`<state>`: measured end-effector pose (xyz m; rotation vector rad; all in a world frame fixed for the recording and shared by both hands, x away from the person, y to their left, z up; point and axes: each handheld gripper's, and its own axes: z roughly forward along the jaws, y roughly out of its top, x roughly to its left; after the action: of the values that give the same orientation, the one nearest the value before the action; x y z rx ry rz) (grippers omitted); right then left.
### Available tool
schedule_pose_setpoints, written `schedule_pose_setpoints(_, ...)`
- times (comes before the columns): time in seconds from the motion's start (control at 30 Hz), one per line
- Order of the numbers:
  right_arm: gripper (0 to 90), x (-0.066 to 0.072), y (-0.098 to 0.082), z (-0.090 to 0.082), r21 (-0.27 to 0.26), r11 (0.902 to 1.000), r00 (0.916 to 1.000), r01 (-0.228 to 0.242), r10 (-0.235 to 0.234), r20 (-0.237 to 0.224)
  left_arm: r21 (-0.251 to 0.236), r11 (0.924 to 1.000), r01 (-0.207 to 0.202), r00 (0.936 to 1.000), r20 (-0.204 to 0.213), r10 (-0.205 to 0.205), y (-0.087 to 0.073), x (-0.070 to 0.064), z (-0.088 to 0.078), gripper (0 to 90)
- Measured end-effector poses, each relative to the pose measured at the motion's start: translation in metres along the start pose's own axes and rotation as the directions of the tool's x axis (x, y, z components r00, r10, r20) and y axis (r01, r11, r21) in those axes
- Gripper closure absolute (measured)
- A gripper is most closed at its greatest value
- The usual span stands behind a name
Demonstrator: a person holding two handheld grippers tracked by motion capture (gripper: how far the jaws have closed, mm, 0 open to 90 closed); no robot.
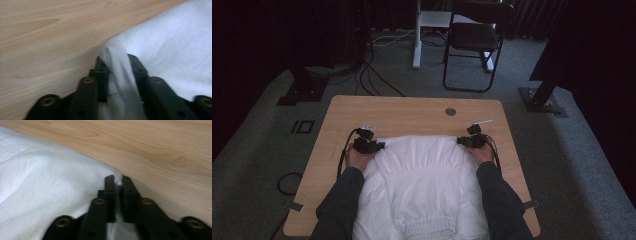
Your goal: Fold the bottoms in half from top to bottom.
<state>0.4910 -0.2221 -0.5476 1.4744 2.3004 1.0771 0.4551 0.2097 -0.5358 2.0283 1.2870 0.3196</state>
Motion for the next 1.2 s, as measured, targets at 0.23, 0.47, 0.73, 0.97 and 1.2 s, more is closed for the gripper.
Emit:
schedule_pose_setpoints(0.23,87.4,-0.004,0.011,-0.028,-0.091,0.9958,1.0000,0.004,-0.004,-0.002,-0.133,0.9842,0.117,0.9872,0.124,-0.100,0.007,0.015,-0.024,81.2)
schedule_pose_setpoints(0.47,87.7,0.001,0.040,-0.071,-0.254,0.9666,0.9980,0.035,-0.020,0.061,-0.284,0.9544,0.093,0.9899,0.130,-0.057,0.046,0.005,-0.053,81.3)
schedule_pose_setpoints(0.73,87.6,0.006,0.034,-0.094,-0.304,0.9493,0.9965,0.081,-0.071,0.043,-0.306,0.9479,0.090,0.9859,0.162,-0.041,0.046,-0.001,-0.071,81.0)
schedule_pose_setpoints(0.97,87.6,0.015,-0.007,-0.117,-0.321,0.9411,0.9930,0.106,-0.117,-0.015,-0.308,0.9508,0.032,0.9764,0.213,0.036,0.007,-0.017,-0.095,80.7)
schedule_pose_setpoints(1.2,87.6,0.031,-0.064,-0.126,-0.251,0.9583,0.9870,0.136,-0.153,-0.049,-0.222,0.9749,-0.019,0.9628,0.259,0.078,-0.049,-0.037,-0.102,80.4)
